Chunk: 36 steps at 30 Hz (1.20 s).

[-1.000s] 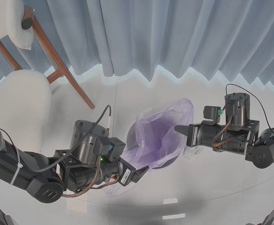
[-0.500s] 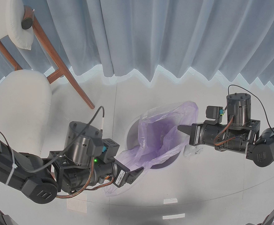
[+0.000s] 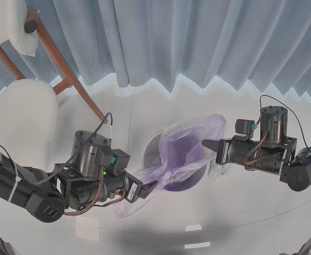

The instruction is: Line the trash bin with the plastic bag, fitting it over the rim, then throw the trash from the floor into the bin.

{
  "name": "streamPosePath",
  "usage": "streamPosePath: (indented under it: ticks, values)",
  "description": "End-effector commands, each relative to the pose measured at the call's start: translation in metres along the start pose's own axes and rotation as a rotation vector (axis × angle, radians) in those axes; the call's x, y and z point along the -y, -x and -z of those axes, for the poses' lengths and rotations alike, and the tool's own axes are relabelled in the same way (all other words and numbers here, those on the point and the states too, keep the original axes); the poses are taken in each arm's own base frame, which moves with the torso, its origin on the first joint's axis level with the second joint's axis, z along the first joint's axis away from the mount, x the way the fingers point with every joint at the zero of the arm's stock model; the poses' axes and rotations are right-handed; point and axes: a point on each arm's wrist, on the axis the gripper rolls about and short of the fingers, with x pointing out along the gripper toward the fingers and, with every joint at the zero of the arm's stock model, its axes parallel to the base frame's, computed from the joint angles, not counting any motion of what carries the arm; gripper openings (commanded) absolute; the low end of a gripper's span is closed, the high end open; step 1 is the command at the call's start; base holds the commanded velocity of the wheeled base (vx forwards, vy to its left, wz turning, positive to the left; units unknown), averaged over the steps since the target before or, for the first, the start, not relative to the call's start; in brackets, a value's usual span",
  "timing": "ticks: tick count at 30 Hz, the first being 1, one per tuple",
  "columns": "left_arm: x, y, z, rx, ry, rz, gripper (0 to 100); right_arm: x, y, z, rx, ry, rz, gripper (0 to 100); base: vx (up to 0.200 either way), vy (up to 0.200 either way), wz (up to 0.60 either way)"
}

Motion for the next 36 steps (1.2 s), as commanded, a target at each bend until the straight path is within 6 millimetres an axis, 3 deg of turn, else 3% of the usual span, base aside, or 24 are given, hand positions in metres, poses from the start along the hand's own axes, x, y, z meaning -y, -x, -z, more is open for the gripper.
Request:
streamPosePath:
  ticks: [1, 6, 19, 20, 28, 34, 36]
  values:
    - [0.000, -0.011, -0.004, 0.003, 0.003, -0.005, 100, 0.000, 0.006, 0.005, -0.014, -0.001, 0.002, 0, 0.000, 0.000, 0.00]
    - [-0.003, -0.017, -0.008, 0.012, 0.015, -0.014, 100, 0.002, 0.013, 0.015, -0.039, 0.010, 0.011, 0, 0.000, 0.000, 0.00]
    - [-0.002, -0.036, 0.000, -0.033, 0.012, -0.018, 100, 0.004, 0.012, 0.012, -0.020, 0.014, 0.015, 0, 0.000, 0.000, 0.00]
    - [-0.002, -0.036, 0.000, -0.033, 0.012, -0.018, 0, 0.004, 0.012, 0.012, -0.020, 0.014, 0.015, 0, 0.000, 0.000, 0.00]
    - [-0.005, -0.042, -0.013, 0.016, 0.025, 0.010, 0, 0.027, 0.017, 0.007, -0.023, -0.013, 0.040, 0, 0.000, 0.000, 0.00]
    - [-0.020, -0.046, -0.054, 0.158, 0.155, 0.059, 0, 0.064, 0.017, -0.006, -0.014, -0.060, 0.067, 0, 0.000, 0.000, 0.00]
    - [-0.022, -0.052, -0.062, 0.180, 0.202, 0.063, 0, 0.067, 0.013, -0.005, -0.021, -0.065, 0.066, 0, 0.000, 0.000, 0.00]
